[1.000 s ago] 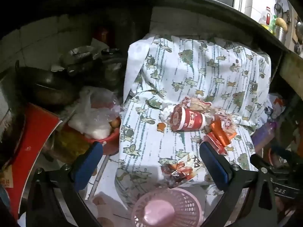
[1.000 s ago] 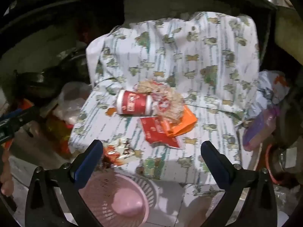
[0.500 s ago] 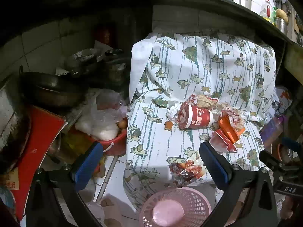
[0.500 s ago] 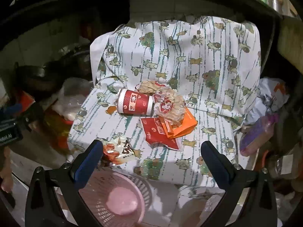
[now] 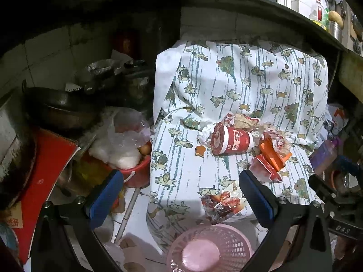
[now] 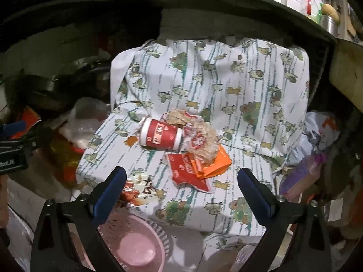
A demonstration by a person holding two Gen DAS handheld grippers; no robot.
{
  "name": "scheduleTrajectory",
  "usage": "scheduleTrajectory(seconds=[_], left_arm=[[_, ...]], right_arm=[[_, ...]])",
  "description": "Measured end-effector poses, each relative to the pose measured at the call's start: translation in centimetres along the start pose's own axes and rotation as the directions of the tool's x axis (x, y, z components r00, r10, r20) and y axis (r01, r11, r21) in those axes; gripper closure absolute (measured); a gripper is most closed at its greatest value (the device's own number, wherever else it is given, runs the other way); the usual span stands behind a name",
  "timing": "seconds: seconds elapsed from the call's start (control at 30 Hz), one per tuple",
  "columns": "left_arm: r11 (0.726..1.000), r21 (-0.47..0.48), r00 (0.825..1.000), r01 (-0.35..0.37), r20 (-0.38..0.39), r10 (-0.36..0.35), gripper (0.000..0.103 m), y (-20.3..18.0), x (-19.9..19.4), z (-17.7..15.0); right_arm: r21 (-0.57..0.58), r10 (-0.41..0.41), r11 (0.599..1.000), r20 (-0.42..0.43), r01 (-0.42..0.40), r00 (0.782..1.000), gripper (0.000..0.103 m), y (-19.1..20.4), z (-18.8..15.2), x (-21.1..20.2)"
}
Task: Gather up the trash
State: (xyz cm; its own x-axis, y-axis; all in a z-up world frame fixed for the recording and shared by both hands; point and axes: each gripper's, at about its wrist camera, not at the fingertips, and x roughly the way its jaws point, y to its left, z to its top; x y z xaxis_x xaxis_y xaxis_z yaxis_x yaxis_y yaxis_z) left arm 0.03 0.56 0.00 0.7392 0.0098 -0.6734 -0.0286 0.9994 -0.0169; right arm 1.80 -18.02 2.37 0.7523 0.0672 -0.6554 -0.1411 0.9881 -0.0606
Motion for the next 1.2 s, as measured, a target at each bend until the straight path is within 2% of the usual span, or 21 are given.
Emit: scheduleTrajectory(seconds=[0.1, 0.2, 0.37, 0.57, 0.7, 0.9, 1.2], left_arm=[[1.000, 0.014, 1.000, -0.021, 0.013, 0.021, 0.000, -0.3, 0.0, 0.0], [1.000, 0.013, 0.998, -0.019, 0.060, 0.018, 0.000, -0.2, -0.8, 0.0], [0.999, 0.006, 0.992, -0.045, 0.115, 0.044, 0.000, -0.1, -1.6, 0.3], [0.999, 0.008, 0.992, -0.042, 0.117, 0.041, 0.000, 0.0, -1.7, 0.4], [0.999, 0.017, 0.988, -0.041, 0.151, 0.038, 0.000, -0.2, -2.3, 0.3], [0.996, 0.040, 0.983, -0.078, 0.170, 0.070, 0.000, -0.6, -2.8, 0.1], [0.996, 0.040, 0.987, -0.077, 0.146, 0.070, 0.000, -0.5, -2.4, -0.3]], right_arm=[[0.022, 0.013, 1.000, -0.003, -0.013, 1.000, 0.005, -0.2, -0.2, 0.1], [0.043, 0.003, 0.999, -0.018, -0.002, 1.000, 0.005, -0.7, -0.2, 0.6], [0.098, 0.050, 0.994, -0.045, -0.046, 0.998, 0.005, -1.4, -0.2, 0.9], [0.047, -0.031, 0.998, -0.048, 0.033, 0.998, 0.005, -1.1, -0.2, 0.9], [0.032, -0.096, 0.995, -0.041, 0.097, 0.995, 0.005, -1.2, -0.3, 0.9], [0.058, -0.098, 0.993, -0.045, 0.101, 0.994, 0.005, -1.9, -0.2, 0.9], [0.072, -0.103, 0.992, -0.045, 0.106, 0.994, 0.005, -2.3, -0.2, 0.7]])
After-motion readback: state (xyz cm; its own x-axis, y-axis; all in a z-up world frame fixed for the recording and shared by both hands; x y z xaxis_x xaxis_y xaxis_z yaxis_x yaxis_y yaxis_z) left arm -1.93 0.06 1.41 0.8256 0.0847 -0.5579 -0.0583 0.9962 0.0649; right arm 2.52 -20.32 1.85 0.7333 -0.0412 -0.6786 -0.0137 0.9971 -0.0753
